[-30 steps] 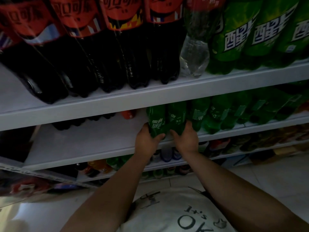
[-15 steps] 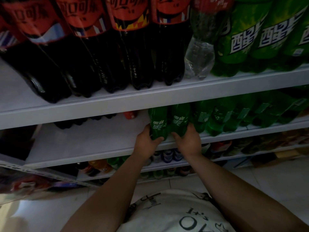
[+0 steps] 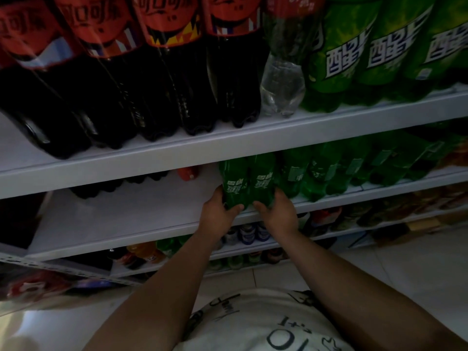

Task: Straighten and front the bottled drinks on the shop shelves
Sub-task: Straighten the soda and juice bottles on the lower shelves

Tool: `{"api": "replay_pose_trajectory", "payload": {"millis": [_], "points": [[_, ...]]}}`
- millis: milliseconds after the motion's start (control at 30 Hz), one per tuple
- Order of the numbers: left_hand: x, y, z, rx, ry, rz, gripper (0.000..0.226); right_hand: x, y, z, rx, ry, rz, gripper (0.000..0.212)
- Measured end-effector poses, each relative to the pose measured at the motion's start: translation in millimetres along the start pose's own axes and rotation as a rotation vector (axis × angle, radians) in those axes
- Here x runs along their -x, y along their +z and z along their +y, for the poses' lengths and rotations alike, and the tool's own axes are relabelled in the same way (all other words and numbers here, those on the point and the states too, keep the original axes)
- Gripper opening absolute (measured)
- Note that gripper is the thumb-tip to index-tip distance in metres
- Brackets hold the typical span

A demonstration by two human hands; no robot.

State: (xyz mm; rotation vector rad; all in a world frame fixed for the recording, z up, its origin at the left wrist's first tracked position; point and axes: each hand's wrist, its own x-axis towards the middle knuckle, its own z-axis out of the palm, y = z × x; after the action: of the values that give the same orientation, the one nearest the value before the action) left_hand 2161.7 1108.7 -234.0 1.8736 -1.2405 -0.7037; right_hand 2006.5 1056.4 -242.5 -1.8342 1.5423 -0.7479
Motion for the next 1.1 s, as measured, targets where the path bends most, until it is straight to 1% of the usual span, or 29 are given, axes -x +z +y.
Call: {"api": "replay_pose_trajectory", "payload": {"millis": [167,300,367,400,500,533,567,633,700,800,900,933,967,1033,1100], "points": [[1.0,1.1,1.4,-0.020,-0.004,0.005,0.068,-2.3,-0.9,5.5,0.068,0.002,-0.074,0.060],[0.7,2.8,1.9,-0.019,-0.025,0.014,0.067,4.9,-22.8,-1.5,0.014,-0.070,-0.003,0.057],[0.4,3.1,2.7,-0.014,-0.046,0.003,0.068,12.8,-44.2,-5.0,-0.015,-0.108,0.082,0.050],[0.0,2.9,3.1,-0.002,-0.055,-0.004,0.069,14.9,-56.1,-7.7,-0.021,-0.139,0.156,0.046],[-0.4,2.8,3.7,0.052,-0.070,-0.011,0.071,8.4,-86.8,-27.7,-0.013,-0.254,0.468,0.034],[0.0,3.1,3.8,0.061,-0.076,-0.009,0.072,2.6,-93.9,-37.6,-0.005,-0.274,0.523,0.033],[1.0,3.4,4.5,0.064,-0.078,-0.005,0.072,-4.5,-99.3,-48.0,-0.002,-0.283,0.536,0.034],[4.3,4.1,6.8,0.073,-0.079,0.010,0.074,-18.3,-105.5,-65.0,-0.013,-0.252,0.496,0.041],[6.6,4.3,9.4,0.092,-0.079,0.038,0.075,-30.4,-106.3,-73.2,0.015,-0.164,0.434,0.045],[7.7,4.6,12.9,0.086,-0.080,0.054,0.071,-40.9,-104.5,-78.2,0.059,-0.117,0.372,0.038],[8.1,3.5,15.3,0.062,-0.082,0.045,0.071,-47.1,-108.8,-80.5,-0.017,-0.050,0.378,0.023],[8.5,2.8,15.6,0.055,-0.083,0.043,0.071,-48.6,-111.4,-79.5,-0.053,-0.023,0.351,0.021],[8.8,1.9,15.6,0.050,-0.085,0.041,0.070,-50.2,-114.8,-77.6,-0.106,0.004,0.290,0.020],[9.7,0.5,15.1,0.047,-0.097,0.036,0.069,-52.4,-124.0,-74.7,-0.236,0.064,0.114,0.020],[11.1,0.0,14.0,0.041,-0.110,0.039,0.068,-52.3,-133.5,-72.1,-0.322,0.079,-0.016,0.024]]}}
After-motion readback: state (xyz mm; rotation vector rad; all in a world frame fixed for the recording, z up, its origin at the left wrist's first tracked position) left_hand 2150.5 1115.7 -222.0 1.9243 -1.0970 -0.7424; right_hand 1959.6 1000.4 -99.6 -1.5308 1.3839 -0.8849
